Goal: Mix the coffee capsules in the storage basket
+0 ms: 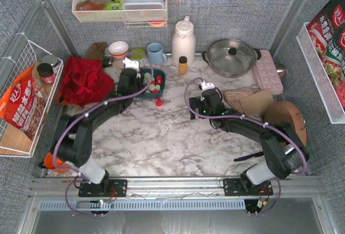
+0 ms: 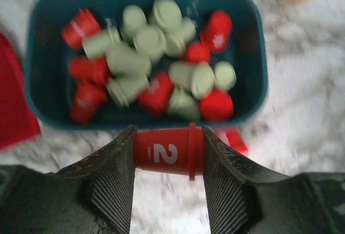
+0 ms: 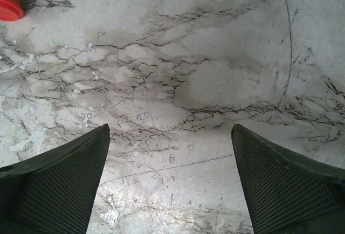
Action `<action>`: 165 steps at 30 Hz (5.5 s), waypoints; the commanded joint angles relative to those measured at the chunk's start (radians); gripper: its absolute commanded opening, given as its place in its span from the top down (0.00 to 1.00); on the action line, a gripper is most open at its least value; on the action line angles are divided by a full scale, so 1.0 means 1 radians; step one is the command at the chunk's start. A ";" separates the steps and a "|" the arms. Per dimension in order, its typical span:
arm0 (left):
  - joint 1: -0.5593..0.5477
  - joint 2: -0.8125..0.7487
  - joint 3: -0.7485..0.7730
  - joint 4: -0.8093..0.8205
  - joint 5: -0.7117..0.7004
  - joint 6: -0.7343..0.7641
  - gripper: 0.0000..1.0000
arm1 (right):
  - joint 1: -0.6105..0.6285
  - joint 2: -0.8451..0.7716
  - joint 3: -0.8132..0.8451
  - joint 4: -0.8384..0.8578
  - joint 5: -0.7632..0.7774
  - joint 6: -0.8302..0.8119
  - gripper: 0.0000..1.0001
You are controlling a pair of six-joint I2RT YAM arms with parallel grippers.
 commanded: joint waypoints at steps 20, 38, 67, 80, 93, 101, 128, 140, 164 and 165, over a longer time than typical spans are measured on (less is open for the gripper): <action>0.110 0.146 0.131 0.102 0.011 -0.087 0.01 | 0.108 0.036 0.002 0.236 -0.004 -0.056 0.02; 0.106 -0.340 -0.345 0.100 0.152 -0.176 0.01 | 0.287 0.558 0.494 0.306 0.200 0.083 0.22; 0.106 -0.476 -0.461 0.138 0.162 -0.171 0.01 | 0.324 0.765 0.707 0.122 0.310 0.127 0.48; 0.106 -0.484 -0.451 0.147 0.203 -0.197 0.01 | 0.322 0.590 0.466 0.375 0.113 -0.004 0.61; 0.109 -0.469 -0.539 0.406 0.297 -0.476 0.01 | 0.276 0.279 -0.064 1.046 -0.525 -0.524 0.61; 0.099 -0.396 -0.493 0.483 0.554 -0.484 0.25 | 0.259 0.309 -0.117 1.242 -0.625 -0.600 0.67; -0.053 -0.274 -0.430 0.605 0.641 -0.490 0.72 | 0.215 0.229 -0.176 1.249 -0.656 -0.594 0.58; -0.045 -0.320 -0.363 0.433 0.328 -0.376 0.93 | 0.166 0.172 -0.250 1.217 -0.518 -0.585 0.01; 0.074 0.557 0.393 0.405 0.133 -0.086 0.87 | 0.081 -0.033 -0.276 0.823 -0.241 -0.679 0.01; 0.074 0.568 0.404 0.399 0.139 -0.082 0.87 | 0.080 -0.030 -0.276 0.825 -0.242 -0.678 0.01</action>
